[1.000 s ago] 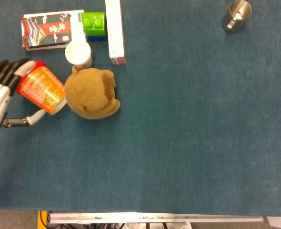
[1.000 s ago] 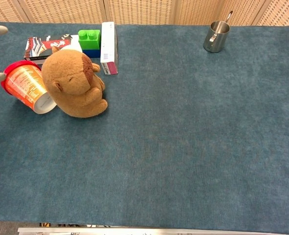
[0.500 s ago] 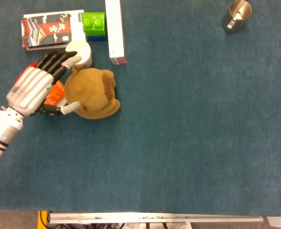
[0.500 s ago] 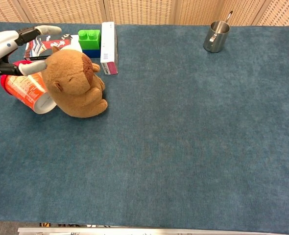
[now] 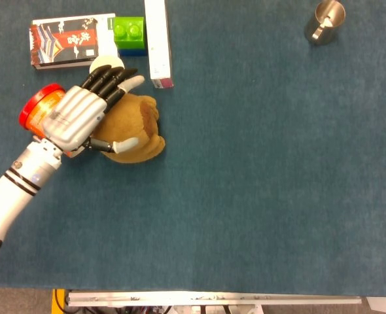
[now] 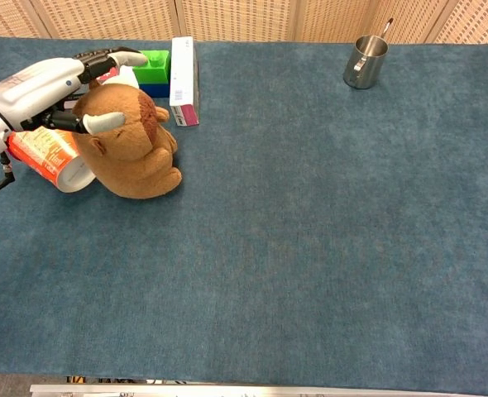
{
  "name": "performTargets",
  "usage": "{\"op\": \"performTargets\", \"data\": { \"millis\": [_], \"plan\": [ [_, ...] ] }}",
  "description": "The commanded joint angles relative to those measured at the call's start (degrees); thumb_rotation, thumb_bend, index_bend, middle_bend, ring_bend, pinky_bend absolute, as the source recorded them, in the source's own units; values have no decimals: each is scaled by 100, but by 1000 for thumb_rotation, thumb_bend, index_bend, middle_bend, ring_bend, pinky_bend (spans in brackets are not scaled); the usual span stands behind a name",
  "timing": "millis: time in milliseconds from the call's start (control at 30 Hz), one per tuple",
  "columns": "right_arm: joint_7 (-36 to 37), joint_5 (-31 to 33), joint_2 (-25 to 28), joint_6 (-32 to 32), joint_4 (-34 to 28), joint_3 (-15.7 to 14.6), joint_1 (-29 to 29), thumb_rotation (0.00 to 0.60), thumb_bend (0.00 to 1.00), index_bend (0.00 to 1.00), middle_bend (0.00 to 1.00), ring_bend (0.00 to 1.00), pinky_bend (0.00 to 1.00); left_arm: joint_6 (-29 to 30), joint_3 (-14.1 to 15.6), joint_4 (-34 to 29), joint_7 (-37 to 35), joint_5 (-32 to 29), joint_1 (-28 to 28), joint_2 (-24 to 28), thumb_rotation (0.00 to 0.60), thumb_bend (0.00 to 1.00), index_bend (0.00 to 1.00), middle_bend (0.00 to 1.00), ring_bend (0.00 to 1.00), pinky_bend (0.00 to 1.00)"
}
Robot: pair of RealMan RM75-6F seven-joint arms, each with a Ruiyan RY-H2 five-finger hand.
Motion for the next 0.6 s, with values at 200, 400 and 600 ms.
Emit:
{"op": "performTargets", "data": {
  "millis": [200,400,600],
  "plan": [
    [20,48,-36,-20,34,-26,-15,600,122,286,303,183,207,-209,72,59,388,-122,-157,-213,157,140,42,49,20,8],
    [49,49,-47,-11,66,-40,-27,600,122,286,303,183,207,-242,135,68,792,-255,-154,-318,156,140,42,47,20,8],
    [101,44,-58,-7,101,-45,-33,600,122,286,303,183,207,-162,194,22,964,-380,-69,-280,158,140,42,47,20,8]
  ]
}}
